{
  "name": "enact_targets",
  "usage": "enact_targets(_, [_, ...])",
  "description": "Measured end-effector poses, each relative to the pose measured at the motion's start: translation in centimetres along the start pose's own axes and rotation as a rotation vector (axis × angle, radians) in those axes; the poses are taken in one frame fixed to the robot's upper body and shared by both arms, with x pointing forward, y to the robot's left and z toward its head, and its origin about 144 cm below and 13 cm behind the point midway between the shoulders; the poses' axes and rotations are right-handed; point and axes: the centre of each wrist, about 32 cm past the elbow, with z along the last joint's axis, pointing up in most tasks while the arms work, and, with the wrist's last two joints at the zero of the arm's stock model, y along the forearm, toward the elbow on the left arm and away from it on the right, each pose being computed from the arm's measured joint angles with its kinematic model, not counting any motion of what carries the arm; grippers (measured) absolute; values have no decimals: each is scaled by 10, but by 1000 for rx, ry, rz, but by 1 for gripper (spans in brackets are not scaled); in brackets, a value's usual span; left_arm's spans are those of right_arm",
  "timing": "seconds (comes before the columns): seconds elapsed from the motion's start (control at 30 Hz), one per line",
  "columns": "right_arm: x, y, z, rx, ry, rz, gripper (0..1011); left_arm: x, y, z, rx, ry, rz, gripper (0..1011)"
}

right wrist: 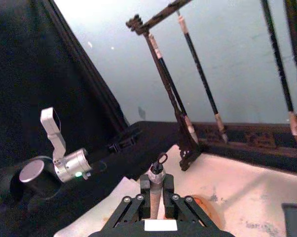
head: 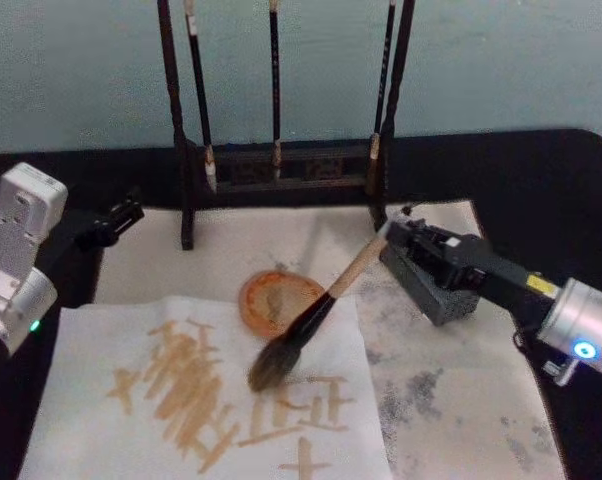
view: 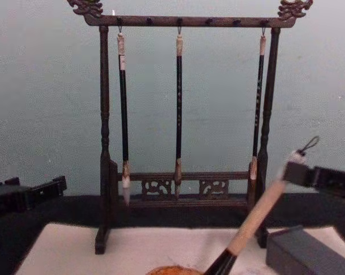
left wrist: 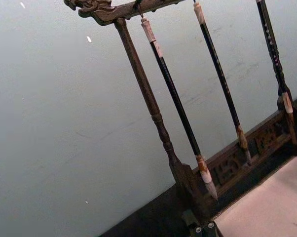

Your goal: Pick up the brush from the inkstone, write on the paper, then place the brush back to its original position.

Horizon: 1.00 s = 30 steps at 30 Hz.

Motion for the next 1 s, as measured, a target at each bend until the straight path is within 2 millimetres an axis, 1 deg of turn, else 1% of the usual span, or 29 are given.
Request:
enact_targets(0.2, [-3, -9, 5, 25, 18, 13, 151, 0, 0, 0, 0, 0, 0, 1002])
enact_targets(0.37, [-7, -8, 7, 39, 28, 37, 151, 0, 0, 0, 0, 0, 0, 1002])
enact_targets(0.6, [-14, 9, 7, 60, 44, 97, 151, 0, 0, 0, 0, 0, 0, 1002])
enact_targets(0.73, [-17, 22, 3, 60, 56, 124, 151, 0, 0, 0, 0, 0, 0, 1002])
enact_targets(0.8, [-18, 32, -2, 52, 66, 141, 151, 0, 0, 0, 0, 0, 0, 1002])
enact_targets(1.0, [-16, 42, -13, 32, 92, 145, 151, 0, 0, 0, 0, 0, 0, 1000])
